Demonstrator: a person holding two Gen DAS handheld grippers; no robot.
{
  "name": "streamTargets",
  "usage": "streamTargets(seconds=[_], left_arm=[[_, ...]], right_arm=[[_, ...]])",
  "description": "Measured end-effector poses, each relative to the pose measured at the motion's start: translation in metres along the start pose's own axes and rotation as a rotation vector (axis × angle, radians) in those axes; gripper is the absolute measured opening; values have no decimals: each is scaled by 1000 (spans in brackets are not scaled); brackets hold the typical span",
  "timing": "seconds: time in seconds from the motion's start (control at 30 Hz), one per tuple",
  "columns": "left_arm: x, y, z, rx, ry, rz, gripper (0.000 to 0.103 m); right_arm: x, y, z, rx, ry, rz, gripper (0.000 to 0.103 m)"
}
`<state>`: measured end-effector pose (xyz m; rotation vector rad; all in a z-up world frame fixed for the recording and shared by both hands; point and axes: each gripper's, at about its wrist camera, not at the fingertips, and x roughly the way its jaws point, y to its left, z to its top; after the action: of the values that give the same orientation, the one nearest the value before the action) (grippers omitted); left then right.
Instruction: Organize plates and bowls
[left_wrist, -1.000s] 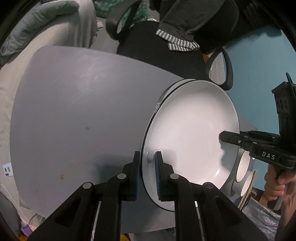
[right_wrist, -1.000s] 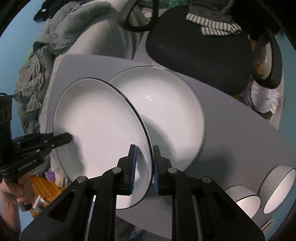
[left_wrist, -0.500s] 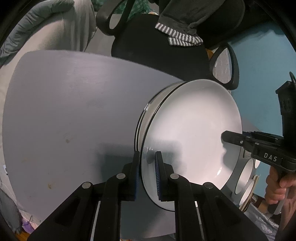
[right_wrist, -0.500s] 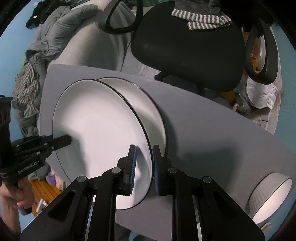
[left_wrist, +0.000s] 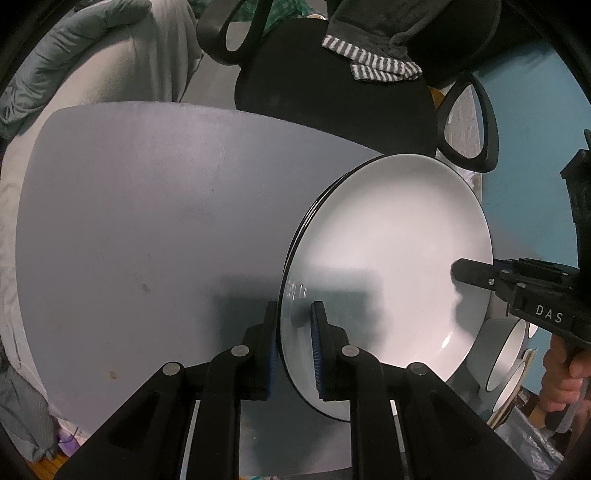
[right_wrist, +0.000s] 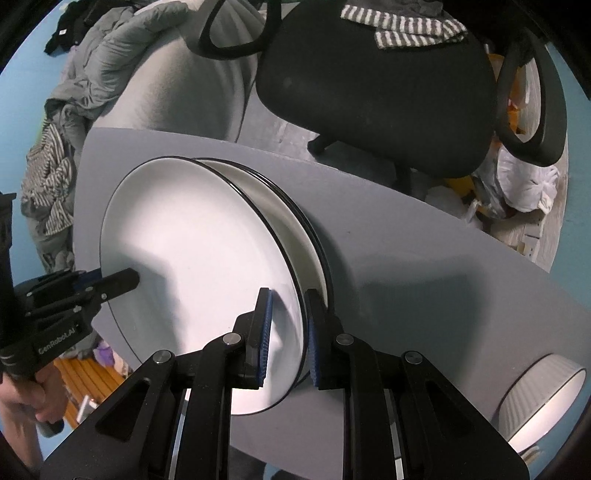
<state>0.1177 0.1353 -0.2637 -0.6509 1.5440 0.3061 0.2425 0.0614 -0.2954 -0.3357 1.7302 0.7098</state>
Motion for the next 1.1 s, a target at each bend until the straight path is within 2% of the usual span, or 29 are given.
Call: streamTargets(seconds=[0.3, 0.43, 0.6, 0.7, 0.87, 0.93, 1.0, 1.1], left_arm=[[0, -10, 3, 26, -3, 41, 19], [1, -15, 3, 40, -3, 44, 27], [0, -17, 4, 50, -16, 68, 31], [-5, -19, 4, 49, -42, 59, 39], [-10, -21, 3, 53, -60, 73, 41], [-11, -21, 2, 53, -65, 77, 43], [-13, -23, 0, 58, -83, 92, 51], [-15, -26, -3, 75, -100, 104, 51]], right_arm=[[1, -2, 6, 64, 32, -5, 20], [1, 1, 6, 93, 33, -4, 33], [1, 8, 6, 96, 38, -61, 37], [-1, 13, 5, 105, 31, -77, 46], [-2, 22, 2, 96, 25, -120, 55], [-2, 23, 1, 102, 20, -129, 57], [-3, 23, 1, 105, 16, -138, 57], [-5, 24, -1, 112, 5, -150, 58]])
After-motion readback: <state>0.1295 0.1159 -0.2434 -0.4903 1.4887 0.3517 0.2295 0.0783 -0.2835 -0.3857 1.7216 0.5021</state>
